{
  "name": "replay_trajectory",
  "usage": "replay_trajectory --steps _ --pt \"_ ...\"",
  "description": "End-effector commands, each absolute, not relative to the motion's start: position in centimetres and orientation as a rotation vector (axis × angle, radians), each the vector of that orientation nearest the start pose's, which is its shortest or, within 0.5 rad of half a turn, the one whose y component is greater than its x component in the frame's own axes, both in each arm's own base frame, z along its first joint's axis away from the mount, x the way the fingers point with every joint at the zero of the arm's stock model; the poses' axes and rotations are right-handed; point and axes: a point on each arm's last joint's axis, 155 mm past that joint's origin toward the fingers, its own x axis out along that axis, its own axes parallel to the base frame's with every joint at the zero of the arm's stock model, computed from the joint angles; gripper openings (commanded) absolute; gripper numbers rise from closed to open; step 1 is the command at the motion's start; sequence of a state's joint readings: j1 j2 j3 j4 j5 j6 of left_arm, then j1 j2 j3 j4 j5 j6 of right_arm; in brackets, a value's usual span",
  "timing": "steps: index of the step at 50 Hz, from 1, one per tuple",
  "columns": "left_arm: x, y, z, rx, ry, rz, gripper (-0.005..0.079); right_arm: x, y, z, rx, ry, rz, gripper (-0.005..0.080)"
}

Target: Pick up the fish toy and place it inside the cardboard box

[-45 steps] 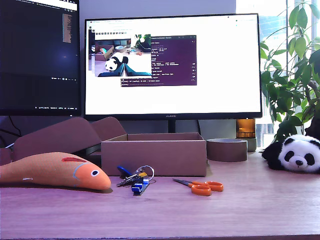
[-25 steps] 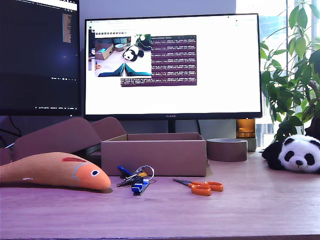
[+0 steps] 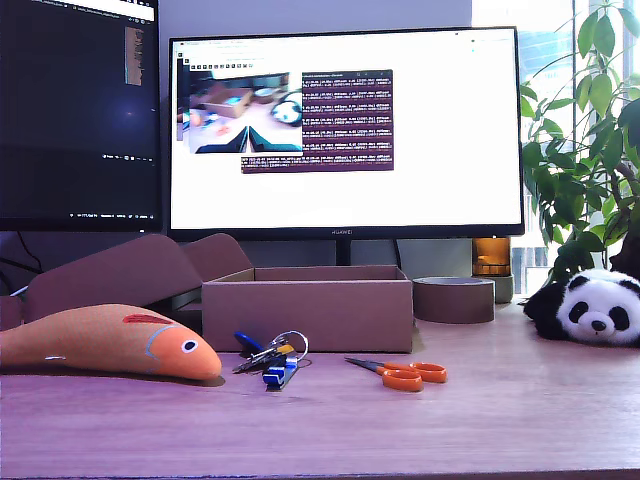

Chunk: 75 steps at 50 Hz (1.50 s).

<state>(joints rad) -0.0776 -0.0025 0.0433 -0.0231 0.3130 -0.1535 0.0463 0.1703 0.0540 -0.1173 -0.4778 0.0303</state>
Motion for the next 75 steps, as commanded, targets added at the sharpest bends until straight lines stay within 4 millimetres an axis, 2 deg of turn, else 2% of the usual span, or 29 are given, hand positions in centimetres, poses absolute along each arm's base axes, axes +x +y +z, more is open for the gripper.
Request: replay_trajectory --steps 1,9,18,25,26,28,29,35,41,47,58,63,70,73,75 --pt "23.1 -7.8 20.4 -0.128 -0.051 -0.409 -0.0014 22.8 10.1 12.2 0.09 0.246 0.546 -0.0012" --pt "22.7 -8.1 22.7 -0.125 -0.07 -0.421 -0.0019 22.4 10.8 12.2 0.104 0.253 0.58 -0.0012" --pt "23.1 -7.2 23.5 -0.059 0.053 -0.364 -0.0019 22.2 11.3 12.2 0.105 0.254 0.605 -0.0012" --pt "23.4 -7.4 24.1 0.123 0.162 -0.384 -0.0019 22.2 11.3 12.2 0.104 0.255 0.607 -0.0012" --pt "23.4 -7.6 24.1 0.192 0.17 -0.401 -0.0019 22.2 11.3 12.2 0.104 0.255 0.607 -0.0012" --pt "23.5 -7.9 23.9 0.207 0.214 -0.426 -0.0019 22.1 11.4 12.2 0.105 0.255 0.608 -0.0012" --pt "23.4 -8.1 24.1 0.313 0.21 -0.454 -0.0019 22.1 11.4 12.2 0.105 0.255 0.612 -0.0012" --pt "22.9 -9.3 23.1 0.582 0.281 -0.604 -0.002 21.3 12.4 12.3 0.114 0.26 0.681 -0.0012" --pt "22.9 -9.6 21.2 0.762 0.4 -0.73 -0.0021 20.2 13.8 12.4 0.14 0.273 0.769 -0.0012" --pt "23.1 -10.6 19.9 0.834 0.492 -0.847 -0.0021 19.3 14.9 12.6 0.164 0.286 0.831 -0.0012" --pt "25.1 -12.4 18.3 0.874 0.596 -0.951 -0.001 17.6 16.9 12.6 0.15 0.294 0.941 -0.0012" --pt "26.0 -12.2 17.3 0.923 0.65 -0.941 -0.0011 17.7 17.0 12.5 0.139 0.294 0.929 -0.0012" --pt "26.3 -12.4 16.0 0.982 0.69 -0.955 -0.001 18.2 16.6 12.3 0.126 0.295 0.887 -0.0012" --pt "26.4 -12.7 15.8 0.998 0.686 -0.973 0.0055 18.3 16.5 12.2 0.125 0.297 0.88 -0.0012" --pt "26.5 -13.0 15.5 1.012 0.682 -0.987 0.02 18.3 16.5 12.2 0.117 0.293 0.881 -0.0012"
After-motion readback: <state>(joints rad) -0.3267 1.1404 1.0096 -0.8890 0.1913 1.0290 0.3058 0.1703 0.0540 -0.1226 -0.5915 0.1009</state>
